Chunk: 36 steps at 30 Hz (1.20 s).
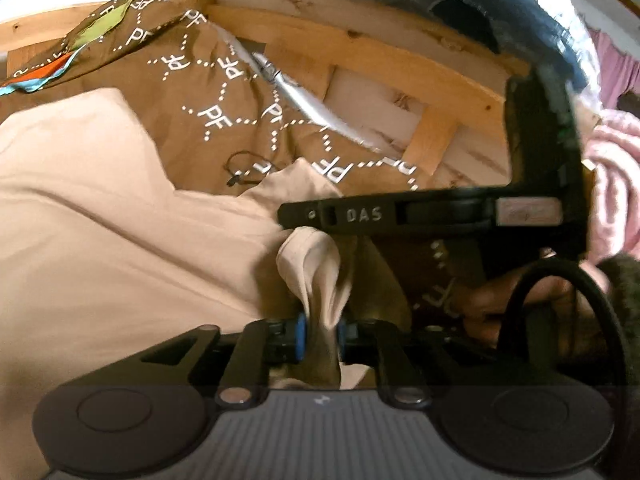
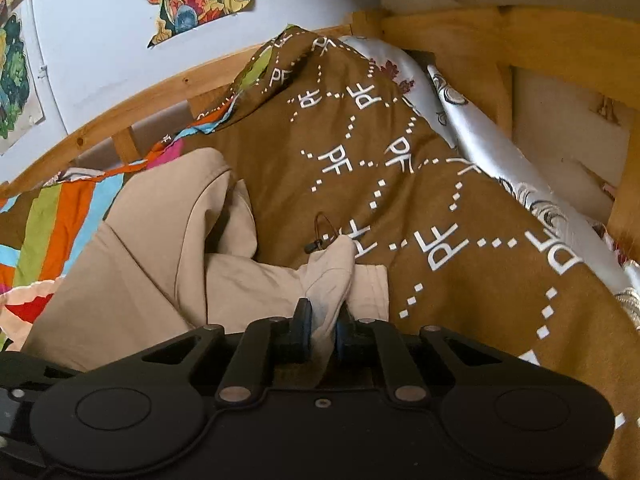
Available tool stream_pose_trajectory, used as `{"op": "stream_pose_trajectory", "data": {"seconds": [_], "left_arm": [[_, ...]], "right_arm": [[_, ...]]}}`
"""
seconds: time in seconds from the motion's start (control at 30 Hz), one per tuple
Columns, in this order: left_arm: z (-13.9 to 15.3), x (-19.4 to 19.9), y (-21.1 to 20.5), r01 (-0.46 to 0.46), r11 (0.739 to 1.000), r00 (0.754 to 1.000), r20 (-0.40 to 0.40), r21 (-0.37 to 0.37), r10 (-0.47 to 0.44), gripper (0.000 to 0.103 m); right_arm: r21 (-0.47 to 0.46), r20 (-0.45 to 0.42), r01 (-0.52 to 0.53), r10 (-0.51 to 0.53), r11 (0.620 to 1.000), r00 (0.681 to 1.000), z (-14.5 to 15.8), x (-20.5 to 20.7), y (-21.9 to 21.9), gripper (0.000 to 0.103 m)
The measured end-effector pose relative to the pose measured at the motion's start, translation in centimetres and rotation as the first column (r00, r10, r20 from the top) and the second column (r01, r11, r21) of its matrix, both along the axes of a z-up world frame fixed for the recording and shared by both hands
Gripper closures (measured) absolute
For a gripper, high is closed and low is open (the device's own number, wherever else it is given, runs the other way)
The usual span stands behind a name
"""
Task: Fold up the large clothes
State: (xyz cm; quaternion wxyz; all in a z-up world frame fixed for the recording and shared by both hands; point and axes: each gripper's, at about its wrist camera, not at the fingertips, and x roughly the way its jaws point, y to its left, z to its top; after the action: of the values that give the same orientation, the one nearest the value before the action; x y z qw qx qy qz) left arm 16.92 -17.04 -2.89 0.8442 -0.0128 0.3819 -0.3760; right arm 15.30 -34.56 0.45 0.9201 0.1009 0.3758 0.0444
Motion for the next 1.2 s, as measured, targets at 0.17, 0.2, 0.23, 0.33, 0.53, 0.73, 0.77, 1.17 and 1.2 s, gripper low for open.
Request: {"op": "stream_pose_trajectory", "data": {"seconds": [0.17, 0.2, 0.23, 0.33, 0.53, 0.73, 0.77, 1.17, 1.2], "left_arm": [[2.8, -1.5, 3.2, -0.035, 0.992, 0.999, 0.002, -0.122, 0.035, 0.043], [3.4, -2.0, 4.2, -0.064, 0.989, 0.998, 0.01, -0.134, 0.066, 0.038], [3.8, -2.2, 5.0, -0.094, 0.986, 0.995, 0.016, -0.14, 0.097, 0.035], [4.9, -3.4, 8.5, -0.24, 0.959, 0.969, 0.026, -0.149, 0.247, 0.024], [4.6, -3.9, 15.4, -0.56, 0.823, 0.828, -0.037, -0.101, 0.559, 0.014], [1.0, -2.7, 18.4, -0.588, 0.802, 0.802, -0.202, -0.101, 0.563, 0.015], [0.6, -2.6, 18.4, -0.574, 0.811, 0.81, -0.219, -0.113, 0.544, 0.015], [-3.0, -2.3, 16.9, -0.478, 0.874, 0.858, -0.26, -0.087, 0.443, 0.022], [-3.0, -2.2, 17.0, -0.48, 0.872, 0.855, -0.27, -0.093, 0.442, 0.022]], "right_arm": [[-0.036, 0.0, -0.006, 0.006, 0.999, 1.0, 0.6, 0.0, 0.3, 0.093], [-0.042, -0.002, -0.006, 0.006, 0.999, 1.0, 0.8, -0.1, 0.4, 0.093], [-0.049, -0.006, -0.006, 0.006, 0.999, 1.0, 1.0, -0.1, 0.5, 0.092], [-0.086, -0.017, -0.015, 0.013, 0.996, 1.0, 1.9, -0.2, 0.8, 0.086], [-0.278, 0.087, 0.051, -0.028, 0.959, 0.996, 5.6, -1.9, 2.8, 0.049], [-0.163, 0.123, -0.073, 0.094, 0.984, 0.988, 7.3, -4.4, 4.9, 0.058], [-0.168, 0.098, -0.088, 0.106, 0.982, 0.99, 6.9, -4.8, 5.3, 0.064], [-0.165, 0.06, -0.038, 0.048, 0.986, 0.997, 4.8, -6.1, 5.7, 0.075], [-0.13, 0.079, -0.042, 0.052, 0.991, 0.996, 5.6, -4.8, 6.0, 0.06]]}}
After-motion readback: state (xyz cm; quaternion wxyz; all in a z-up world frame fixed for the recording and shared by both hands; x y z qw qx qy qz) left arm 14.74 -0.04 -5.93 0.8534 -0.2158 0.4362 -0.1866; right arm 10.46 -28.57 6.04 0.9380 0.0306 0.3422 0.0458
